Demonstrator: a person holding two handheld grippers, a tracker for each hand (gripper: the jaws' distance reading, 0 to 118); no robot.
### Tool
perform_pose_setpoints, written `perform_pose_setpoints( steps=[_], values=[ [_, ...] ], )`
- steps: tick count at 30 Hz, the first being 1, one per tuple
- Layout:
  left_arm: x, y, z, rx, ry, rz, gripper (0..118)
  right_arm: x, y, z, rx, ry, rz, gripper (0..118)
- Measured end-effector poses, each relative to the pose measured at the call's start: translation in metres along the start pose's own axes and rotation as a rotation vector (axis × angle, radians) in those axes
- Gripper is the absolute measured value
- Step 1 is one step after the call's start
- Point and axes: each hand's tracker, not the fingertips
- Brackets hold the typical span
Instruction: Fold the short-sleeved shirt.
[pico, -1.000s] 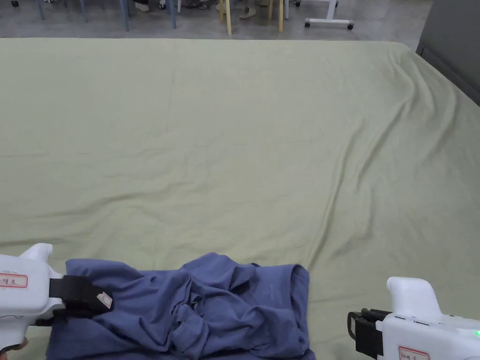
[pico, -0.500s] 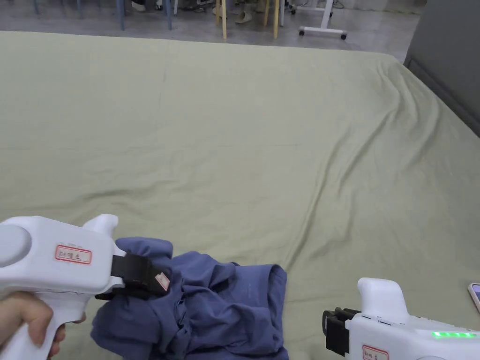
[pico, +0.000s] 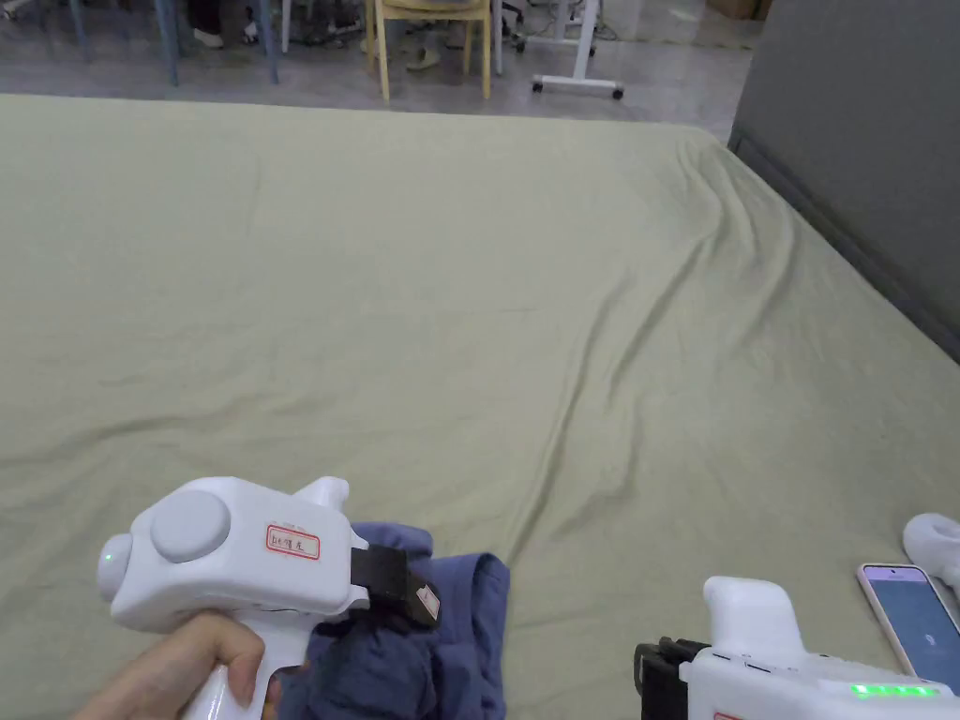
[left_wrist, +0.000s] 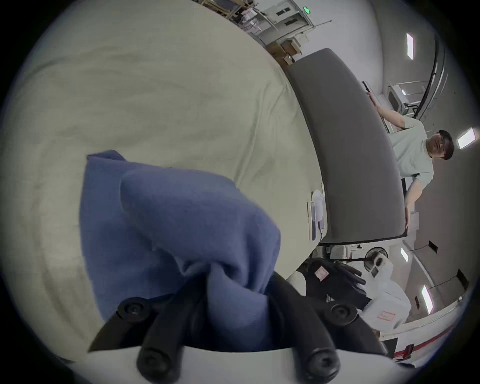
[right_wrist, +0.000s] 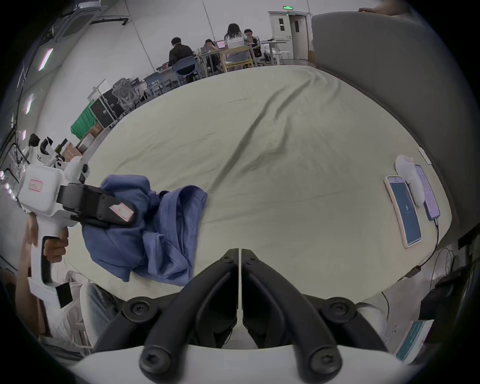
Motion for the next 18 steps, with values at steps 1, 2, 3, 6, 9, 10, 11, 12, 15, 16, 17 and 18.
perform_pose_setpoints(
  steps=[1,2,3,6,9,10,11,12,15,16,17,18],
  values=[
    [0.001,0.001,-0.007,-0.010,0.003,0.001,4,0.002,-0.001,0.001,-0.001,-0.003,-0.004,5],
    [0.001,0.002,-0.014,-0.019,0.007,0.003,4,0.004,-0.001,0.001,-0.003,-0.007,-0.008,5],
    [0.005,0.001,-0.019,-0.023,0.015,0.005,4,0.006,-0.002,0.001,-0.004,-0.013,-0.013,5],
    [0.004,0.001,-0.031,-0.034,0.044,0.017,4,0.013,-0.002,0.002,-0.005,-0.019,-0.023,5],
    [0.000,0.000,-0.039,-0.018,0.023,0.072,28,0.017,-0.003,0.001,-0.010,-0.027,-0.031,5],
    [-0.001,-0.001,-0.041,-0.011,-0.022,0.099,53,0.016,-0.003,0.001,-0.012,-0.029,-0.033,5],
    [0.000,-0.002,-0.043,-0.008,-0.067,0.118,85,0.017,-0.003,0.001,-0.013,-0.029,-0.035,5],
    [0.001,-0.003,-0.045,-0.004,-0.124,0.128,100,0.017,-0.003,0.001,-0.014,-0.027,-0.037,5],
    [0.017,-0.004,-0.050,-0.002,-0.133,0.094,116,0.017,-0.004,0.000,-0.021,-0.015,-0.042,5],
    [0.021,-0.003,-0.051,-0.019,-0.096,0.045,116,0.017,-0.004,0.000,-0.022,-0.013,-0.043,5],
    [0.023,-0.003,-0.053,-0.028,-0.068,0.017,116,0.017,-0.004,0.000,-0.022,-0.012,-0.043,5],
    [0.023,-0.003,-0.055,-0.032,-0.059,-0.003,116,0.016,-0.004,0.000,-0.021,-0.011,-0.043,5]
  ],
)
